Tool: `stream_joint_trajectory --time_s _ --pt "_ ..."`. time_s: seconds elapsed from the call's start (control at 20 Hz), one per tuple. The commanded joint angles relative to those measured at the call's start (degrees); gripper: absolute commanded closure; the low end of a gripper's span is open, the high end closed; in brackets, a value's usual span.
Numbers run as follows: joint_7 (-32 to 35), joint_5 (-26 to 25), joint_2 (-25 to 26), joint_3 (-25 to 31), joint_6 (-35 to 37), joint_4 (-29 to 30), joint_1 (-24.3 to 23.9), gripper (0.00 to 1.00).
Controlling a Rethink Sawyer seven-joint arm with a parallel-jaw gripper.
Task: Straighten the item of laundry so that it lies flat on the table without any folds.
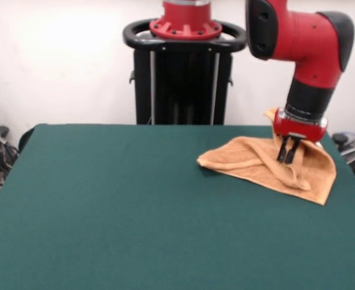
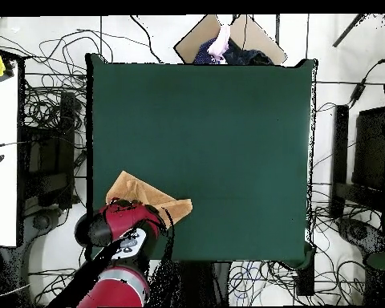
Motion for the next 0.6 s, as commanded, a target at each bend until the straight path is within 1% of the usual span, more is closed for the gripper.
stream_joint_trajectory --time_s 0.05,0.15,0.3,0.35,0.4,0.45,0.5,0.55,0.6 --pt "-0.67 -9.62 2.12 5.49 -7.79 0.46 -5.57 1.0" --pt "-0.07 -10.17 4.86 5.2 -8.91 -1.54 -5.79 1.0" --pt "1.11 -11.3 4.64 4.84 -7.33 -2.7 -5.89 1.0" --pt "1.55 -11.41 5.44 4.69 -7.4 -3.21 -5.92 1.0" --pt "1.7 -11.55 1.59 4.57 -5.08 -1.76 -5.84 1.0" --pt "1.97 -11.93 1.77 4.63 -4.92 -2.08 -6.13 1.0" --pt "1.92 -12.0 -4.1 5.12 -2.03 0.97 -6.02 1.0" --pt "2.21 -12.16 -4.22 5.22 -2.06 1.08 -6.26 1.0" --pt "2.47 -11.61 -9.62 5.4 1.11 3.44 -5.31 1.0"
